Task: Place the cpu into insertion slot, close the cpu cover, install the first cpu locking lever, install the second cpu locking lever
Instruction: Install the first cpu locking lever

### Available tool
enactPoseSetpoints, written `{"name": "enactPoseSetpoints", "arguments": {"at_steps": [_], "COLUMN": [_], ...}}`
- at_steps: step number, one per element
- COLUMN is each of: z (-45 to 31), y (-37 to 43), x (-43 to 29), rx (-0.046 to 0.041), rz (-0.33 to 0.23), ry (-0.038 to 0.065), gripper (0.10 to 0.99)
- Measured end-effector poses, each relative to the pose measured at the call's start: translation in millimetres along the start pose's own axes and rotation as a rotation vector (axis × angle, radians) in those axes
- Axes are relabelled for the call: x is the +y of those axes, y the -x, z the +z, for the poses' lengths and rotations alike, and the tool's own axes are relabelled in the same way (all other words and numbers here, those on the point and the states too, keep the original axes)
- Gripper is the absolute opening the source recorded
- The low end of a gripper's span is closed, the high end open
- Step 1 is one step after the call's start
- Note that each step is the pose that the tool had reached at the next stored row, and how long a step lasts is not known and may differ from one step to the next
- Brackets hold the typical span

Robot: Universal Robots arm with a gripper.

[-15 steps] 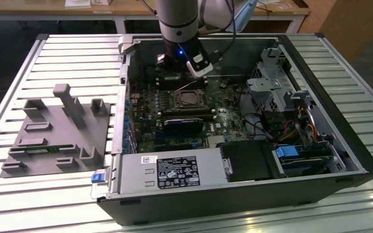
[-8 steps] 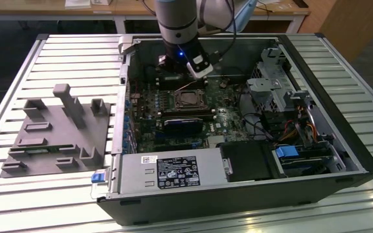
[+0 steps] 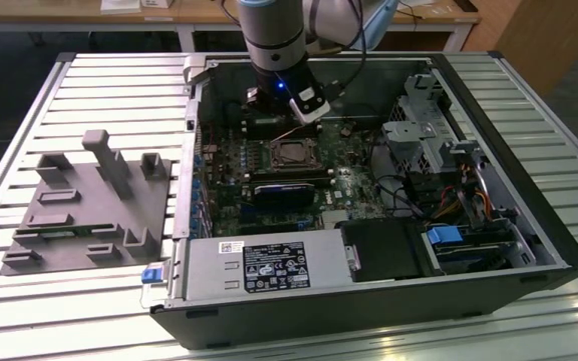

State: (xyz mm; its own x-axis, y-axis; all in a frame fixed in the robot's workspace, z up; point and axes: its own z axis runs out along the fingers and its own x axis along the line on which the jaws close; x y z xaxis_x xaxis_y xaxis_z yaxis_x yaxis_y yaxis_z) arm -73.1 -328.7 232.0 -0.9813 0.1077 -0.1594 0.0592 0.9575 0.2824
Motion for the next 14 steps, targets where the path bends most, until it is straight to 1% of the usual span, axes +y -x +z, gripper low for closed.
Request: {"name": "enactPoseSetpoints", "arguments": {"at_steps": [3, 6, 9, 11, 14], "z": [0.6, 1.4, 3.3, 4.9, 7.0], "y": [-0.1, -1.5, -2.6, -3.3, -3.7], "x": [-0.1, -0.5, -1.2, -1.7, -2.4], "rx": [-0.0014, -0.0220, -0.0358, -0.0398, -0.0416], "rz": [0.000, -0.005, -0.009, -0.010, -0.007], "ry": [0.001, 0.003, 0.004, 0.005, 0.005], "gripper": [0.106, 0.106, 0.106, 0.106, 0.106]}}
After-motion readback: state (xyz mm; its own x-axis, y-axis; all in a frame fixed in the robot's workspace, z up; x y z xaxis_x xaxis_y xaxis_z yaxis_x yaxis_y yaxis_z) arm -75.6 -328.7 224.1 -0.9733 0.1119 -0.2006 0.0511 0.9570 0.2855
